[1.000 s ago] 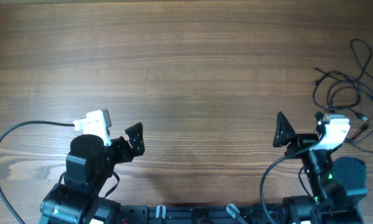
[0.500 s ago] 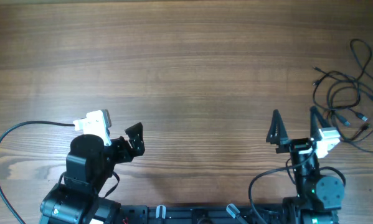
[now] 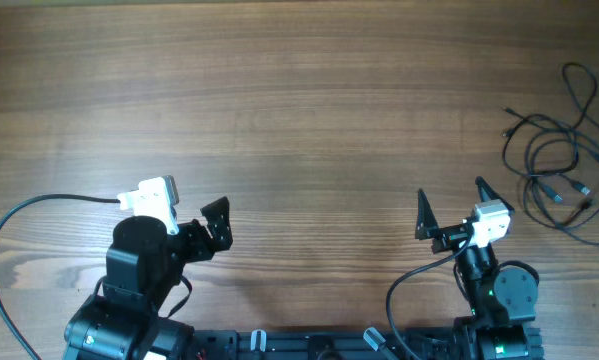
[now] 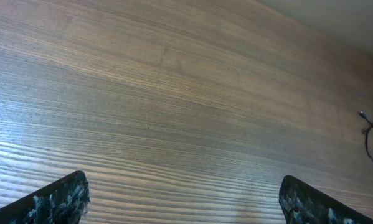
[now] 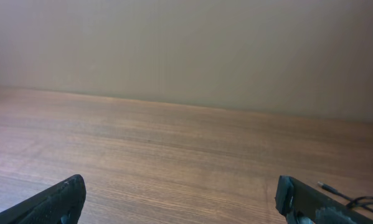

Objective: Untangle cables

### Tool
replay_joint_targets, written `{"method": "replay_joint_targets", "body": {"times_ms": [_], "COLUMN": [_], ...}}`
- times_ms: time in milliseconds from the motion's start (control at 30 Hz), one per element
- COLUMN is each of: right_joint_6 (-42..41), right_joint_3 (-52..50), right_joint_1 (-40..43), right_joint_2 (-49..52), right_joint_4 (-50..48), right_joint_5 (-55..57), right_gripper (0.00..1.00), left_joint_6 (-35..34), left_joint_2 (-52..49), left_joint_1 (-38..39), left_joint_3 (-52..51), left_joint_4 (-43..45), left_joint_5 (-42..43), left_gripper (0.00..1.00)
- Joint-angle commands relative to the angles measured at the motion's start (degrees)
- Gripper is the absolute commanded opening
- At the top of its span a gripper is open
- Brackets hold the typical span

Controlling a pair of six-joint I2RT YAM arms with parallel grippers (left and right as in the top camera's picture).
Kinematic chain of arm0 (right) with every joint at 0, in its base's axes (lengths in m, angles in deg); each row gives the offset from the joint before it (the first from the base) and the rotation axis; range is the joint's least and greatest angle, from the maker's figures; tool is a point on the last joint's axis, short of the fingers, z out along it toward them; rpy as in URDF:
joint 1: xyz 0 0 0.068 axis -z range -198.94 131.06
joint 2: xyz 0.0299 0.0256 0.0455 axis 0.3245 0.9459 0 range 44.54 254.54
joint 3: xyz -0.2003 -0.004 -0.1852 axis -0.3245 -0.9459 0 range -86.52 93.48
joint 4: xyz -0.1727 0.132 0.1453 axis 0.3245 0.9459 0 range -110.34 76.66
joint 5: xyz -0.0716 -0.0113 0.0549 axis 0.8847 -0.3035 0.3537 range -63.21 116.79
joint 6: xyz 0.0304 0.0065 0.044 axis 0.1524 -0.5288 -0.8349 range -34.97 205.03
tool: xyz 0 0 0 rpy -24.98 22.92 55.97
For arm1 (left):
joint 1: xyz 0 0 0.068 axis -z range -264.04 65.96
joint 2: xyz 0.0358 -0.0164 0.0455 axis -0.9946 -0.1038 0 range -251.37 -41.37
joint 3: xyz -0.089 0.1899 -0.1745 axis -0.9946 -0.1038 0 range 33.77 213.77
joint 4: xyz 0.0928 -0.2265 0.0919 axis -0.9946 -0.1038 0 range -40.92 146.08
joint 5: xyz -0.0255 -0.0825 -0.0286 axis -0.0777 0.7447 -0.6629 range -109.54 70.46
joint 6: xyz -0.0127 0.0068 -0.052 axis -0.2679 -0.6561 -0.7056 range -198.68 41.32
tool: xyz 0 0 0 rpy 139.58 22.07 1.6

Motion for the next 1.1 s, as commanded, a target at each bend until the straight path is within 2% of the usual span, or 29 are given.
{"method": "replay_joint_targets", "body": {"times_ms": [0,167,1067], "right_joint_6": [1.5,1.6,1.5], "right_joint_3": [-0.1,-0.1,-0.1], "right_joint_1": [-0.1,0.0,1.0], "right_joint_2": [-0.9,-0.9,-0.9], "right_joint_4": [-0.2,0.1,0.1], "right_joint_5": [-1.0,1.9,1.8], "right_gripper": [1.00,1.00,1.00], "left_joint_6": [0.5,0.5,0.5], "left_joint_2": [0.1,0.1,0.1], "left_joint_1": [0.2,0.2,0.2], "left_joint_3": [-0.3,-0.3,-0.3], "left_joint_4": [0.1,0.1,0.1], "left_joint_5": [-0.8,-0.8,-0.8], "left_gripper": [1.00,1.00,1.00]}}
